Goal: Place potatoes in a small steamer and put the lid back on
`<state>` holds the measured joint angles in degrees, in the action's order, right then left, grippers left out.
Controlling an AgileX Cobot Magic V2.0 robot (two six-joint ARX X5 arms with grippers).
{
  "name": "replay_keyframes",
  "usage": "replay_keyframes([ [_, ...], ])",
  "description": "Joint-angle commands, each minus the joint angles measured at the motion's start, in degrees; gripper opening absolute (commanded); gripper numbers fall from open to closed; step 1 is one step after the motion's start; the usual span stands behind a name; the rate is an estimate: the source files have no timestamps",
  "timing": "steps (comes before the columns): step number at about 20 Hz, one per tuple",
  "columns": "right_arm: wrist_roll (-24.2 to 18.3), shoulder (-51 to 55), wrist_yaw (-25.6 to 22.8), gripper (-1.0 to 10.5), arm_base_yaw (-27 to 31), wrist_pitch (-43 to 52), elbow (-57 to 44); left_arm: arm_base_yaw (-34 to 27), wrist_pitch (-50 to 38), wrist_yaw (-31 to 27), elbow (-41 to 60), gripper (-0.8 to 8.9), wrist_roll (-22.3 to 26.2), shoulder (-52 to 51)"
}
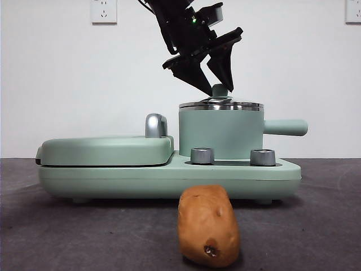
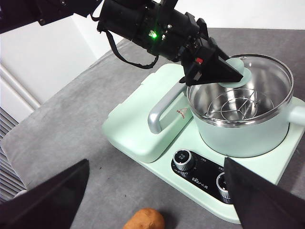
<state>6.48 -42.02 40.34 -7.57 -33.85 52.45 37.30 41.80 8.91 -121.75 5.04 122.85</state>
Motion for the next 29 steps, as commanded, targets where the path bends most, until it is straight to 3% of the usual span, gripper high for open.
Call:
replay_keyframes([
  [1, 0.81, -0.24, 0.13, 4.5, -0.24, 0.52, 0.81, 0.61, -0.22, -0.35, -1.68, 2.24, 1.18, 1.62],
  [7, 0.81, -0.22, 0.15, 4.5, -0.24, 0.52, 0.81, 0.59, -0.28, -1.16, -1.68, 0.17, 1.42, 1.70],
  [21, 0.79, -0.24, 0.09, 4.5, -0.22, 0.55, 0.81, -0.22, 4.15, -1.90, -13.05, 0.17, 0.90, 1.46],
  [29, 0.81, -0.24, 0.11, 4.5, -0.22, 0.13, 0.81, -3.67, 8.48, -4.48, -13.68, 0.17, 0.96, -0.76],
])
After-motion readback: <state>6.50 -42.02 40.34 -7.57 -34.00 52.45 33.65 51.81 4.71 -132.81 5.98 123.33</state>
